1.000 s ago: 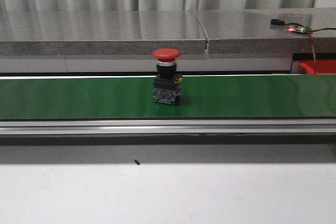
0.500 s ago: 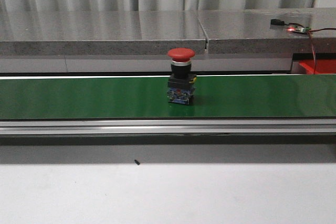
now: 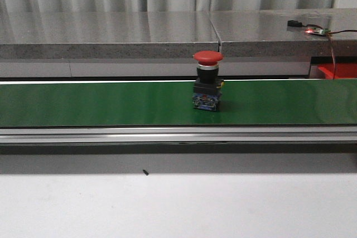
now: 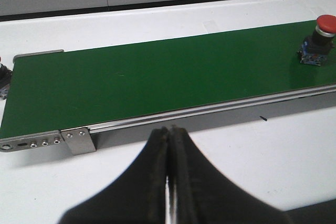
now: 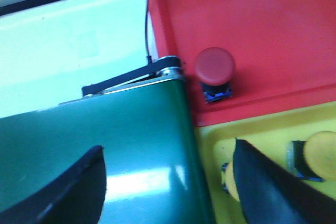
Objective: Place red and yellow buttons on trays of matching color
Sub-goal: 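Move the right gripper back over the red button on the belt, then lower the right gripper and grasp the red button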
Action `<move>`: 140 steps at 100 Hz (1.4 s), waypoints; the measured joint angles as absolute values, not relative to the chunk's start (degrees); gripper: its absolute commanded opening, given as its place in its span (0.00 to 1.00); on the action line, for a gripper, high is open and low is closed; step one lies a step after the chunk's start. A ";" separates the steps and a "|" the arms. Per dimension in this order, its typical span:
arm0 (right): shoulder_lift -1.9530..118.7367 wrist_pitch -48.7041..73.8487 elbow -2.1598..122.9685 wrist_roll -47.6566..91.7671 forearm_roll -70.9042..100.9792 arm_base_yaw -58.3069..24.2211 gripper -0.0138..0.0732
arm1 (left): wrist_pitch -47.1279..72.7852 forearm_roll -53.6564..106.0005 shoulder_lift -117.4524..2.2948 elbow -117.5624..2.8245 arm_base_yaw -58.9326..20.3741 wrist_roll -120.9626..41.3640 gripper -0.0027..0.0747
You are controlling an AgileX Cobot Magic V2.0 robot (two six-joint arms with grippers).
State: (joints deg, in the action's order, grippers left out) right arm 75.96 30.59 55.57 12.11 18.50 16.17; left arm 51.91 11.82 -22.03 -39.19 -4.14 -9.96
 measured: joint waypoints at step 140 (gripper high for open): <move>93.87 48.12 70.54 30.25 18.64 -11.36 0.75 | 51.91 11.82 -22.03 -39.19 -4.14 -9.96 0.01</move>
